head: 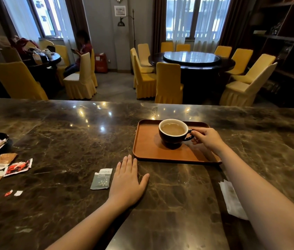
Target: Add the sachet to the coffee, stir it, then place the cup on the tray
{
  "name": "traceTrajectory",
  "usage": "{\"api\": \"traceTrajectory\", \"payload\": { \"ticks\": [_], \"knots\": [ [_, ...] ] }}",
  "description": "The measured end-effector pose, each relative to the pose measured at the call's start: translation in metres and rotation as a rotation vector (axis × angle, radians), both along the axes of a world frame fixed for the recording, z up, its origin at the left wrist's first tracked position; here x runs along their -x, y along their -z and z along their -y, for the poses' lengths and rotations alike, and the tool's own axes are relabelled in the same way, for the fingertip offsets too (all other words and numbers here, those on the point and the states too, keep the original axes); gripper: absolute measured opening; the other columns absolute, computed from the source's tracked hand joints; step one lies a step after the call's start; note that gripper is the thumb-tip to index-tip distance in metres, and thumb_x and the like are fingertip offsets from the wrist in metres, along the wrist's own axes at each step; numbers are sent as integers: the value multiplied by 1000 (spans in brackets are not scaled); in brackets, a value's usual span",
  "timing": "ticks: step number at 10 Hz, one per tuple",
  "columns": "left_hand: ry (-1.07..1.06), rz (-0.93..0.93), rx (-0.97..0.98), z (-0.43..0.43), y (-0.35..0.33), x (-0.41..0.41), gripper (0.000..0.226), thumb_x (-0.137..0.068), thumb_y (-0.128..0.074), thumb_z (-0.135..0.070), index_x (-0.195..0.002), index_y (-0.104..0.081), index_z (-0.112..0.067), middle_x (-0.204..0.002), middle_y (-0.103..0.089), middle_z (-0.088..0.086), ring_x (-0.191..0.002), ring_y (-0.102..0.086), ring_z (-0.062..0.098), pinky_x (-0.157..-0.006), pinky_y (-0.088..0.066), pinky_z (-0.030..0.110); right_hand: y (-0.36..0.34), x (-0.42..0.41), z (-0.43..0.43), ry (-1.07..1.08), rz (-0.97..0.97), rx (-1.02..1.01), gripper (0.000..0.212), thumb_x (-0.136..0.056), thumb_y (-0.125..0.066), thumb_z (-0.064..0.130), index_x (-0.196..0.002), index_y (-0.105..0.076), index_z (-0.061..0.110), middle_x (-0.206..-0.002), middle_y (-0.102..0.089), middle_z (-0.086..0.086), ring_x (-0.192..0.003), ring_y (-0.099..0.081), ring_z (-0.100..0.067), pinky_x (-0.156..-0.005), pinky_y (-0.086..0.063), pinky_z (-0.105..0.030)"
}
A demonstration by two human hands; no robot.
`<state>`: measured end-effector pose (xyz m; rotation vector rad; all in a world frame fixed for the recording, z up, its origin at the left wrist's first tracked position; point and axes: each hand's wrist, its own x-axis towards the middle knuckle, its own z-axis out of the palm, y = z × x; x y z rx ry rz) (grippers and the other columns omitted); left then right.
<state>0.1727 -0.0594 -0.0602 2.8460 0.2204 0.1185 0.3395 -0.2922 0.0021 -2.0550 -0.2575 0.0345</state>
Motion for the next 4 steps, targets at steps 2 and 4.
{"api": "traceTrajectory", "payload": {
  "ticks": [2,4],
  "knots": [
    [21,194,308,-6,-4,6,49,-91,-42,-38,-137,-36,-21,-147,-38,0,-138,-28,13,-113,-21,32,-24,33,11,185,152,65,28,-93,-46,23,-108,-61,4,-100,-66,-15,-74,-60,-19,-63,-48,-31],
    [67,412,498,-19,0,13,50,-73,-66,-3,-95,-63,-47,-87,-60,-21,-91,-53,-7,-83,-39,5,-128,126,38,247,609,-127,13,-90,-53,25,-91,-66,24,-79,-70,3,-76,-63,-13,-70,-53,-30]
  ]
}}
